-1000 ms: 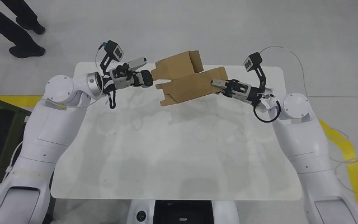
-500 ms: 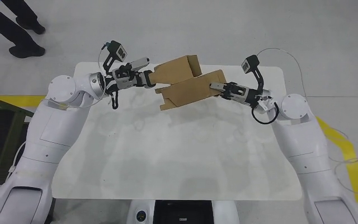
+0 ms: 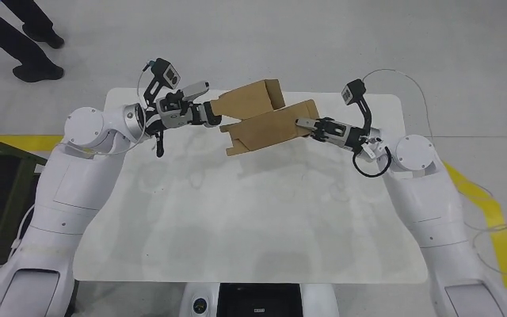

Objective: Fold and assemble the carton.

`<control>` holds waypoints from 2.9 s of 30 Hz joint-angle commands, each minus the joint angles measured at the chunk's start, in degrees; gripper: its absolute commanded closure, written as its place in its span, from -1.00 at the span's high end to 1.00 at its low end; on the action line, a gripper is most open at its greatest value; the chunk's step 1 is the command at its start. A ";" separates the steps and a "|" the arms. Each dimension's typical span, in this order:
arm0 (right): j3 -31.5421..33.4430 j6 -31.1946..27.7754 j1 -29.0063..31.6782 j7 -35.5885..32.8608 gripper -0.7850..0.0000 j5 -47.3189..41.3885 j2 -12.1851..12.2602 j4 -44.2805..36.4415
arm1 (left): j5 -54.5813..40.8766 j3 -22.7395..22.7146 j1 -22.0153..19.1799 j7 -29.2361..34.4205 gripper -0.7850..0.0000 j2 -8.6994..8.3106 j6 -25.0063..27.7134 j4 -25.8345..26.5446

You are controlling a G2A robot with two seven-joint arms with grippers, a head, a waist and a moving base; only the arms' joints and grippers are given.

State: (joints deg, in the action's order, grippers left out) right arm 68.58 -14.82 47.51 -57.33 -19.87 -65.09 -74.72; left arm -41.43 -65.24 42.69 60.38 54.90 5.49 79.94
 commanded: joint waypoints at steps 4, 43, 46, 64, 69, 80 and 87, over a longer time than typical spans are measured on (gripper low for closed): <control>-0.62 -0.16 -0.11 0.66 -1.00 -0.56 -0.19 -0.27 | 0.66 0.86 -0.41 -1.03 1.00 0.47 -0.34 -0.15; -2.03 -1.02 -0.35 2.11 -1.00 -0.27 -0.55 -0.28 | 5.76 0.28 0.50 -2.83 -0.76 1.75 -3.23 -2.63; -2.11 -0.94 -0.26 2.18 -1.00 -0.27 -0.57 -0.44 | 5.80 -0.03 0.65 -2.70 -1.00 1.77 -3.41 -2.69; 1.42 -1.10 -2.16 -11.01 1.00 -10.94 0.22 0.89 | 16.34 -1.65 -0.11 3.37 -1.00 1.25 9.41 -4.87; -3.49 -1.82 -5.26 -13.35 0.65 -14.20 -1.14 1.79 | 17.52 -0.70 0.44 4.38 -1.00 1.38 10.78 -4.69; -9.98 -5.70 -10.61 -10.77 0.11 -12.34 -3.42 5.48 | 16.15 0.62 0.39 6.03 -1.00 1.82 10.90 -1.98; -11.96 -4.02 -12.10 -8.66 0.15 -9.50 -4.09 7.28 | 14.66 0.86 -0.16 6.24 -1.00 2.09 10.22 -1.13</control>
State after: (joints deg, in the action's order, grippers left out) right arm 56.68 -19.06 35.71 -66.26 -29.76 -69.14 -67.71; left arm -26.65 -64.39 42.56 66.61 56.97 15.76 78.70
